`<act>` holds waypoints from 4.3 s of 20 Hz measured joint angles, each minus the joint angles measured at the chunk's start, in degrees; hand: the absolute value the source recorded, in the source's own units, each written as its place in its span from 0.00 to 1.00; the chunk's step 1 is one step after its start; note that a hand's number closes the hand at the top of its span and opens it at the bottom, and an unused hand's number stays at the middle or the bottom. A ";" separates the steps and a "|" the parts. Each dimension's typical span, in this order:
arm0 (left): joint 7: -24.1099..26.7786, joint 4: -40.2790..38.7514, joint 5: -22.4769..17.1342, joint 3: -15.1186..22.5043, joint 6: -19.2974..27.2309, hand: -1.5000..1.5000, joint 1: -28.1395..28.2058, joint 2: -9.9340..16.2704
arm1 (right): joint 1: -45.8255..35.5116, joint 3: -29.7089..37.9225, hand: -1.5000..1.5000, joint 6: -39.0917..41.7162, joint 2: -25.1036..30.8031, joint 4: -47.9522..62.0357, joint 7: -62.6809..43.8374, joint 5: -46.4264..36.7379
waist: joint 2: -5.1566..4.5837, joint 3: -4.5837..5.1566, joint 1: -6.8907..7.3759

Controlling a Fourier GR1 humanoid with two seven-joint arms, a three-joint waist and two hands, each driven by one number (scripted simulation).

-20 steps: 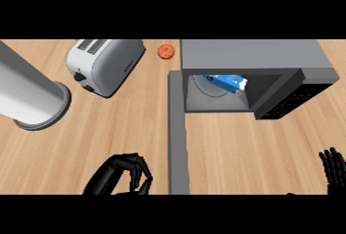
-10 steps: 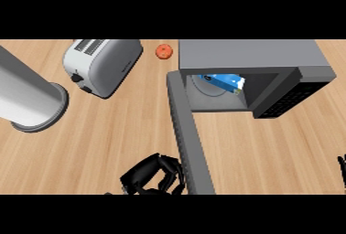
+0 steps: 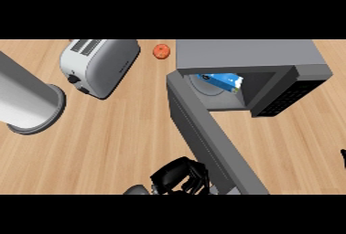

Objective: Pick up the milk, place it into the microwave and close the microwave

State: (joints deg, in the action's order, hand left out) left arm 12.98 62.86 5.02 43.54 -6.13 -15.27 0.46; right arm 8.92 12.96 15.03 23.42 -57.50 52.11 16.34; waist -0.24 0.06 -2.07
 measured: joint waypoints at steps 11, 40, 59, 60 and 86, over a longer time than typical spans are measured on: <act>2.49 -2.97 -16.42 13.88 17.67 1.00 -8.78 0.84 | -1.56 -2.54 0.00 2.40 1.27 -7.97 -3.77 2.61 | -0.57 0.15 -3.75; 1.55 -12.89 -36.09 11.26 34.28 1.00 -38.40 1.07 | -9.52 -6.66 0.00 9.34 7.69 -18.38 -12.77 8.56 | -3.84 -0.14 -16.40; 1.44 -17.27 -43.11 10.25 38.63 1.00 -43.42 2.55 | -16.29 -11.45 1.00 16.39 11.77 -23.39 -19.87 12.67 | -4.83 -0.25 -20.20; 1.49 -17.37 -43.34 10.37 38.77 1.00 -43.42 2.59 | -16.67 -12.00 1.00 16.99 12.25 -24.23 -20.21 12.48 | -4.74 -0.23 -20.32; 4.59 -17.99 -47.81 11.57 44.20 1.00 -43.33 3.89 | -19.46 -22.22 1.00 22.18 15.60 -42.81 -27.14 13.92 | -3.97 -0.34 -23.78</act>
State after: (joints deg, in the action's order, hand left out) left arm 17.56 44.87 -42.80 55.12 38.08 -58.61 4.36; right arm -10.54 -9.26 37.21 39.02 -100.31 24.97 30.27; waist -4.22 -0.28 -25.85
